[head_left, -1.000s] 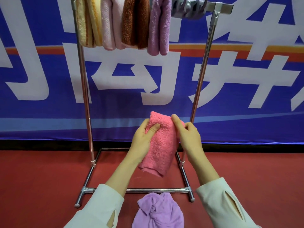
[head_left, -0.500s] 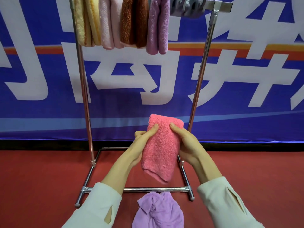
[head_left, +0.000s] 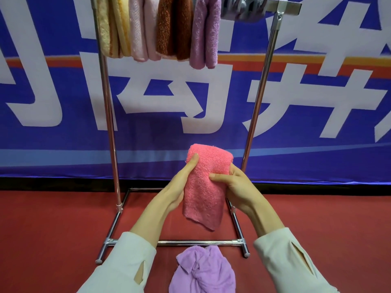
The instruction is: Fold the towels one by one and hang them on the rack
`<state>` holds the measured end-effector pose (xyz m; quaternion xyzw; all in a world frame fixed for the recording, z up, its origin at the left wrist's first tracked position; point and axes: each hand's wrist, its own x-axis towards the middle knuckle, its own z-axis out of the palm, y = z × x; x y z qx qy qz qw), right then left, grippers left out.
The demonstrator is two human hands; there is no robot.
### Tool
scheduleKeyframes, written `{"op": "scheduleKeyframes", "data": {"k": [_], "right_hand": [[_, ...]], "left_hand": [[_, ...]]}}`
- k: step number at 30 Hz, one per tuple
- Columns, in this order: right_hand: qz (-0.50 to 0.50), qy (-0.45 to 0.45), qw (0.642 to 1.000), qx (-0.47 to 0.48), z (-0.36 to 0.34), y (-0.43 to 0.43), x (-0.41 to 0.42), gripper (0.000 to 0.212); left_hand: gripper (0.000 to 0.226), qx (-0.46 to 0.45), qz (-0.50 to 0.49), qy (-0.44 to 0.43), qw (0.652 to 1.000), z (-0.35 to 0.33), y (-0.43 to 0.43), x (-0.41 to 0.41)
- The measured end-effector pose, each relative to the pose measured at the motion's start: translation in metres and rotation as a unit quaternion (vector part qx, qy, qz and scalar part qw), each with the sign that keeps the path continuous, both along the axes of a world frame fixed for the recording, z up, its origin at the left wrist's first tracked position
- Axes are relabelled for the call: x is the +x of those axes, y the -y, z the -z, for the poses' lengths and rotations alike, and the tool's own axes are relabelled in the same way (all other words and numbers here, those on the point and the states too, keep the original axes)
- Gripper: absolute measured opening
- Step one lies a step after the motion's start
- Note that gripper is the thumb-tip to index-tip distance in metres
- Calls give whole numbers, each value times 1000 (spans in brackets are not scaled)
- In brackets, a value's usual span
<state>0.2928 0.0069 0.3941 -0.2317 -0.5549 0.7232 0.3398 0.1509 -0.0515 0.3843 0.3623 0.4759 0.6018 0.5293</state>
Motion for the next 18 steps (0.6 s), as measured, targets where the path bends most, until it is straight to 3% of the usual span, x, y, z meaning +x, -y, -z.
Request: {"op": "scheduleKeyframes", "data": {"k": [6,12,15,18], "right_hand": [[-20,14,999,21,3,0,1,44],[-25,54,996,59,6,1,-1,46],[-20,99,991,92,7,4,-2,48],[-21,125,986,109,7,6,-2,49]], "left_hand": [[65,-10,-16,-33,999,4,0,-7],[44,-15,-10,11,1000,-1,2,-9],[54,-58,24,-36,997,2,2,-8],[54,-63,20,-27,997,5,3,-5]]}}
